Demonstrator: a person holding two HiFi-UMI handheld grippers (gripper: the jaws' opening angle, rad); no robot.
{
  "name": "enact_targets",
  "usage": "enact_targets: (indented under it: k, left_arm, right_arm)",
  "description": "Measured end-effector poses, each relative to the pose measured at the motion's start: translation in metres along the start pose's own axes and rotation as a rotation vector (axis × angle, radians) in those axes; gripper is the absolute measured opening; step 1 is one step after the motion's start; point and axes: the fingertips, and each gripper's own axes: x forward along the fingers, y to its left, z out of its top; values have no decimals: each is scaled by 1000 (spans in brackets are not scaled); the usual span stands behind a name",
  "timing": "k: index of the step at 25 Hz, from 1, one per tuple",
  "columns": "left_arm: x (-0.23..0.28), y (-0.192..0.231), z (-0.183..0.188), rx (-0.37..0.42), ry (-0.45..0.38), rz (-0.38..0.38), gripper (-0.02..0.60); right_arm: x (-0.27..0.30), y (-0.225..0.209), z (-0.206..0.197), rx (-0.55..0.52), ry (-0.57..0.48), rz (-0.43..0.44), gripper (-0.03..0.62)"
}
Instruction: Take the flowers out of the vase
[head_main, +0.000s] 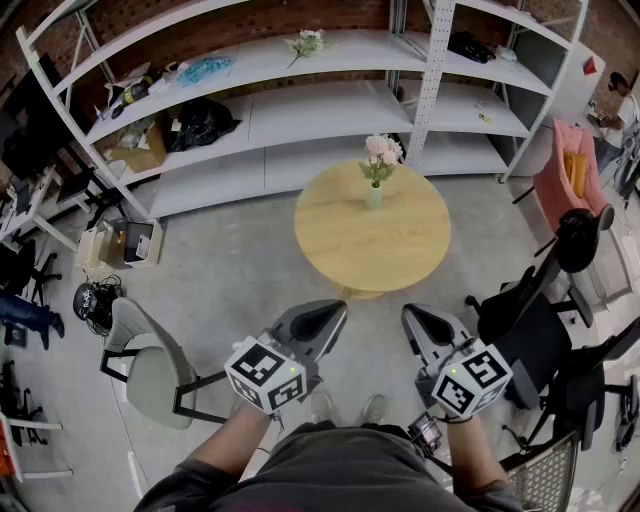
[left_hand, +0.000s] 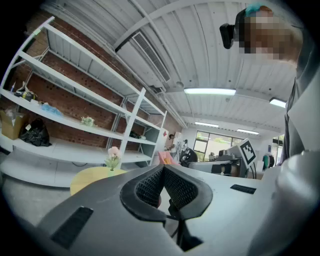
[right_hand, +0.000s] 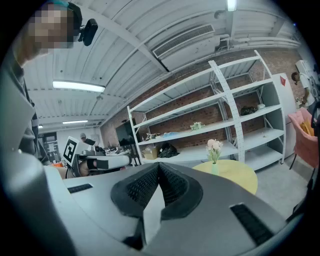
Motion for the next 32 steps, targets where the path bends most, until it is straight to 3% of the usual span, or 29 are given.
enact_targets:
  k: [11, 17, 25, 32]
  left_arm:
    - [-1, 7, -18, -20, 34, -2, 9]
    - [-12, 20, -35, -49, 63, 7, 9]
    - [-28, 44, -48, -70, 92, 1, 9]
    - [-29, 58, -40, -56, 94, -32, 9]
  right_arm:
    - [3, -5, -18, 23, 31, -16, 15]
    - [6, -11, -35, 123, 40, -53, 15]
    - [21, -9, -45, 160, 28, -104, 15]
    - [38, -1, -44, 167, 12, -124, 15]
